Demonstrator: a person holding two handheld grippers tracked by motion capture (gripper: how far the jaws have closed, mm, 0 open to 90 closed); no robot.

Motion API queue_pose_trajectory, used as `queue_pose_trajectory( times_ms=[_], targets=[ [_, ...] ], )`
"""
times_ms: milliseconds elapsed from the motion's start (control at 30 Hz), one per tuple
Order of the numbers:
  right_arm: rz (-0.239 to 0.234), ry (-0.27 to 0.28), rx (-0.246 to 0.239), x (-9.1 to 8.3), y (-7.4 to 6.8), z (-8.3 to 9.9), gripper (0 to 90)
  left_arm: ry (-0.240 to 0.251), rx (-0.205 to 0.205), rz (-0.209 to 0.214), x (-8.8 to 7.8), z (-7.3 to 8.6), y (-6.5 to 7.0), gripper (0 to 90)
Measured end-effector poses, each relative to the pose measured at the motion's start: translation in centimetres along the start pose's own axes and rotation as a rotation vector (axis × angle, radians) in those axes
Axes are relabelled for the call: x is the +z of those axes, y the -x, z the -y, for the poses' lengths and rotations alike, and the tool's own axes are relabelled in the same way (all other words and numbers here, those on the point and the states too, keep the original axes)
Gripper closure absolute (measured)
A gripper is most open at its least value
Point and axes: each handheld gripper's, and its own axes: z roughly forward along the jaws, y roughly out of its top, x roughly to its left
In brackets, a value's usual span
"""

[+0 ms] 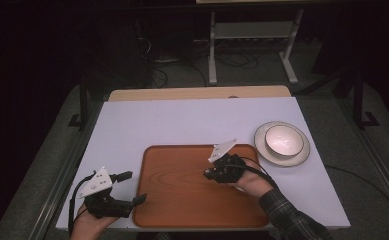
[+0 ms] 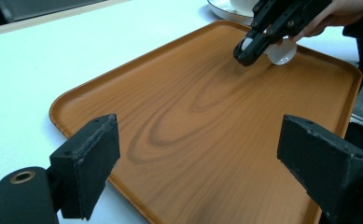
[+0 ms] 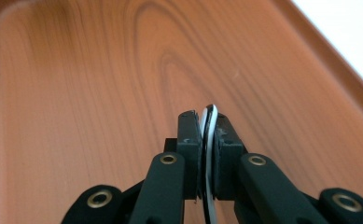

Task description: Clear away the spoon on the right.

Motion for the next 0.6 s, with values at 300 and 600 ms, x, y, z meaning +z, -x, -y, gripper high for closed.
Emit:
queue_pose_trajectory(
  times_ms=[300, 600],
  targets=[
    [0.014, -0.065, -0.024, 0.9, -0.2, 0.2, 80.4, -0.001, 0.0, 0.001, 0.0, 0.0, 0.0, 12.9],
    [0.025, -0.101, -0.034, 1.4, -0.1, 0.6, 73.5, -0.001, 0.0, 0.002, 0.0, 0.0, 0.0, 12.9]
  ],
)
